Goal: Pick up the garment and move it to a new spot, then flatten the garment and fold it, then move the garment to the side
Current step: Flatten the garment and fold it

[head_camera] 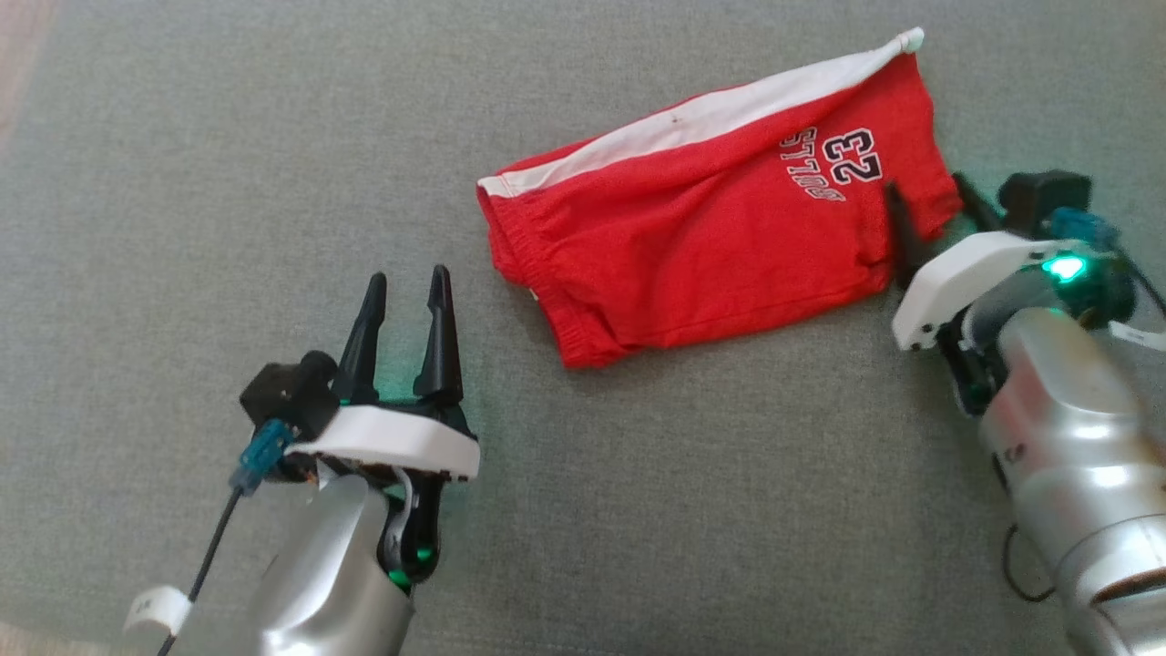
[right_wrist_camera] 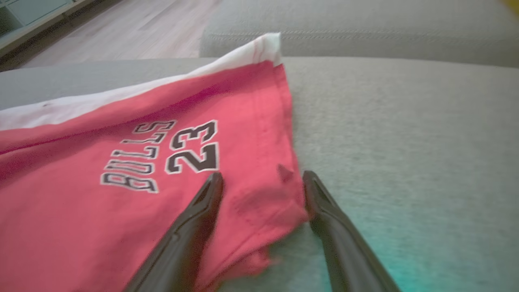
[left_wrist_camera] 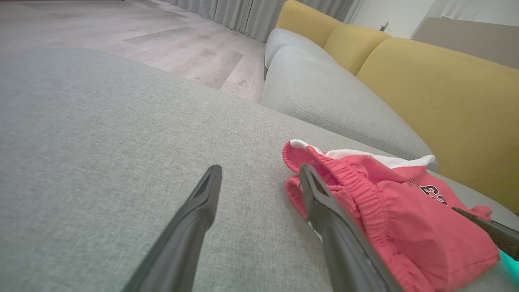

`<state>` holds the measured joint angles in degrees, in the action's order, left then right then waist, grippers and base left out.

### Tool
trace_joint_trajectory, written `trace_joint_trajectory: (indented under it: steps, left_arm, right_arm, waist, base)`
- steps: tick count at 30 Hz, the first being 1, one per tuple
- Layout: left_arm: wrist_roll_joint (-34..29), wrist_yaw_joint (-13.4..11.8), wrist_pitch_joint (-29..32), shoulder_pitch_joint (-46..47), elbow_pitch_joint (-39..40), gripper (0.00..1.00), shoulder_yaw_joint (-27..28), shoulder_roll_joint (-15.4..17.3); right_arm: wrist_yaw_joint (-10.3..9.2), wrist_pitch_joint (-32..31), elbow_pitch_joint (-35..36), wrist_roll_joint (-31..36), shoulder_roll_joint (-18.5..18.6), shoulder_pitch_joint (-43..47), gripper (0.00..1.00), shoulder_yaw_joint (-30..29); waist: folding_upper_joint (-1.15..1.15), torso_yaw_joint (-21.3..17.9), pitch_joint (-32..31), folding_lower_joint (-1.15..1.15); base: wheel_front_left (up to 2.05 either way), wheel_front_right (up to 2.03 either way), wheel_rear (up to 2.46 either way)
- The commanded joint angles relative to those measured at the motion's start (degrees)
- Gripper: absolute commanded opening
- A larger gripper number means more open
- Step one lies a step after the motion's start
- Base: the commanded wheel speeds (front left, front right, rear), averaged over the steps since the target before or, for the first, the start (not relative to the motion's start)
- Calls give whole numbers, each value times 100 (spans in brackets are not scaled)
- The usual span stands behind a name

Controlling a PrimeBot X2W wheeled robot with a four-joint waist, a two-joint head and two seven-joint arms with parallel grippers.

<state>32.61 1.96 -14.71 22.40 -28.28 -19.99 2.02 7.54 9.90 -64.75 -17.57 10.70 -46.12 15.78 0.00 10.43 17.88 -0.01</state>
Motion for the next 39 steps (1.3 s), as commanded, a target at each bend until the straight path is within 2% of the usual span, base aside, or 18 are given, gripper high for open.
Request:
trace_joint_trajectory:
  steps: [1, 2, 3, 4, 5, 10, 16, 22, 31, 35, 39]
  left_arm:
    - [-58, -20, -29, -3, 178, 100, 232, 86]
    - [-80, -22, -29, -39, 172, 100, 249, 86]
    - [-116, -22, -29, -72, 161, 100, 259, 86]
    - [-139, -15, -29, -105, 142, 100, 273, 86]
    - [-165, -17, -29, -138, 126, 100, 294, 86]
    - [-295, 1, -29, -365, 45, 100, 421, 86]
    - [-504, 40, -29, -837, -43, 100, 641, 86]
    - [-647, 93, -29, -1474, -48, 100, 898, 86]
    - [-692, 121, -29, -1770, 26, 100, 933, 86]
    - [-699, 132, -29, -1757, 5, 100, 891, 86]
    - [-693, 169, -29, -1763, -38, 100, 824, 86]
  right_arm:
    - [-5, -98, 53, -77, -155, 93, 100, 160]
    - [-5, -186, 20, -163, -185, 133, 100, 204]
    - [-5, -281, -4, -249, -210, 179, 84, 262]
    - [-5, -366, -22, -336, -225, 231, 31, 318]
    - [-5, -424, -35, -448, -226, 279, 0, 332]
    - [-5, -212, -114, -813, -100, 517, 0, 252]
    - [-5, 275, -99, -1295, -116, 1030, 0, 37]
    - [-5, 406, 53, -1624, -63, 1593, 0, 50]
    - [-5, 468, 145, -1656, 63, 1703, 0, 187]
    - [-5, 503, 645, -1490, -77, 1411, 0, 384]
    - [-5, 507, 1321, -1400, -372, 1229, 0, 583]
  waist:
    - [0, 29, -67, 1]
    - [0, 37, -101, 1]
    - [0, 45, -138, 1]
    - [0, 51, -184, 1]
    - [0, 52, -223, 1]
    - [0, 14, -523, 1]
    - [0, -119, -1101, 1]
    - [0, -276, -1601, 1]
    - [0, -247, -1684, 1]
    - [0, -161, -1655, 1]
    - [0, 15, -1676, 1]
  base:
    - [0, 0, 0]
    - [0, 0, 0]
    - [0, 0, 0]
    - [0, 0, 0]
    - [0, 0, 0]
    - [0, 0, 0]
    - [0, 0, 0]
    - [0, 0, 0]
    - [0, 0, 0]
    - [0, 0, 0]
    - [0, 0, 0]
